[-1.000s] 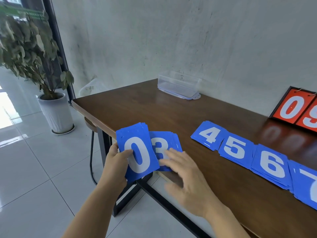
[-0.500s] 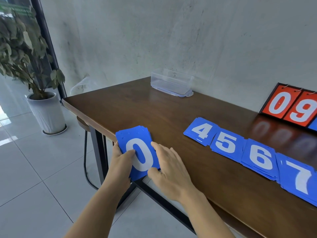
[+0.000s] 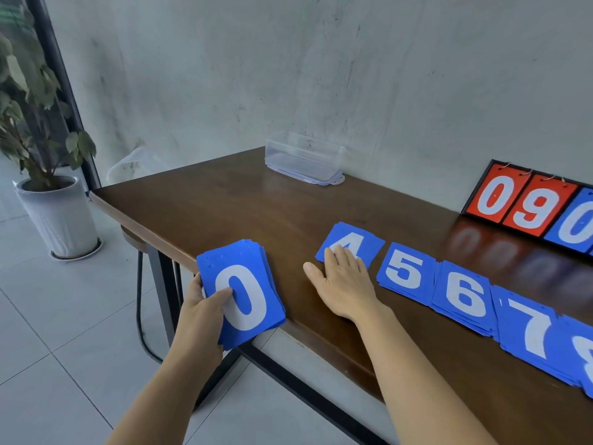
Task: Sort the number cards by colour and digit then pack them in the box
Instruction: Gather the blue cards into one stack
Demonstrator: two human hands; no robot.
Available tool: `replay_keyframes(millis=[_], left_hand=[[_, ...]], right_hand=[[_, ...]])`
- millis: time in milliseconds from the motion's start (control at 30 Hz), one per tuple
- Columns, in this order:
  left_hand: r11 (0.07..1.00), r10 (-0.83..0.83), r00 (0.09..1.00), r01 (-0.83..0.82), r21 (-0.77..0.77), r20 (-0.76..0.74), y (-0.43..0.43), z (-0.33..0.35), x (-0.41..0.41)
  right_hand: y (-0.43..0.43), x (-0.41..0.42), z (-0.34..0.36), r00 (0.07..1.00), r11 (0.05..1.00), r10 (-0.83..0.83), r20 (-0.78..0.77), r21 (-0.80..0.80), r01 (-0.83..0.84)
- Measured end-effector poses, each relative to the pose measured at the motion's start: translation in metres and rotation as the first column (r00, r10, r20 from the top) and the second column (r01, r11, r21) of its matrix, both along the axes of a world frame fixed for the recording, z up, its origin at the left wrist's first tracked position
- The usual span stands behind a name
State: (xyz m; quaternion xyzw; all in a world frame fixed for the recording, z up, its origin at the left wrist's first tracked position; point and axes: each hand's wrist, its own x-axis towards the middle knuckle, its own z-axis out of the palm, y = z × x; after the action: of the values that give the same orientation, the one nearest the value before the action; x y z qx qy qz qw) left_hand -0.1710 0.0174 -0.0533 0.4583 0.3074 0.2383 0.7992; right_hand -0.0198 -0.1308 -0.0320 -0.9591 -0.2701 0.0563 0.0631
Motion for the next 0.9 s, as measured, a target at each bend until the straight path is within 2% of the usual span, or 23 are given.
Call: replay_keyframes(millis=[200, 500, 600, 667, 700, 767, 833, 900], left_hand=[[1.0, -0.015, 1.0, 0.015, -0.02, 0.016, 0.002, 0.002, -0.002], [0.997, -0.062, 0.996, 0.064, -0.034, 0.067, -0.01, -0.002, -0.006], [0.997, -0.076, 0.995, 0.078, -0.019, 0.065, -0.014, -0.003, -0.009], [0.996, -0.086, 0.995, 0.086, -0.002, 0.056, -0.018, -0.004, -0.01], [0.996, -0.091, 0.995, 0.091, 0.004, 0.051, -0.02, -0.004, -0.01], [0.995, -0.1, 0.994, 0.099, 0.008, 0.042, -0.025, -0.004, -0.011], [0.994, -0.107, 0.994, 0.106, 0.021, 0.038, -0.029, -0.004, -0.01], [0.991, -0.123, 0.991, 0.121, 0.048, 0.044, -0.031, -0.005, -0.009]], right_hand=[[-0.009, -0.042, -0.001, 0.98, 0.972, 0.199, -0.018, 0.134, -0.194], [-0.034, -0.099, -0.01, 0.906, 0.853, 0.41, 0.105, 0.308, -0.422], [-0.042, -0.104, -0.016, 0.932, 0.789, 0.342, 0.123, 0.501, -0.355], [-0.045, -0.098, -0.016, 0.975, 0.755, 0.143, 0.171, 0.618, -0.22], [-0.044, -0.094, -0.015, 0.985, 0.769, 0.043, 0.169, 0.624, -0.141], [-0.04, -0.091, -0.012, 0.994, 0.864, -0.053, 0.097, 0.504, -0.003], [-0.033, -0.091, -0.012, 0.999, 0.913, -0.03, 0.034, 0.408, 0.014], [-0.024, -0.098, -0.012, 0.999, 0.899, 0.029, 0.036, 0.436, -0.042]])
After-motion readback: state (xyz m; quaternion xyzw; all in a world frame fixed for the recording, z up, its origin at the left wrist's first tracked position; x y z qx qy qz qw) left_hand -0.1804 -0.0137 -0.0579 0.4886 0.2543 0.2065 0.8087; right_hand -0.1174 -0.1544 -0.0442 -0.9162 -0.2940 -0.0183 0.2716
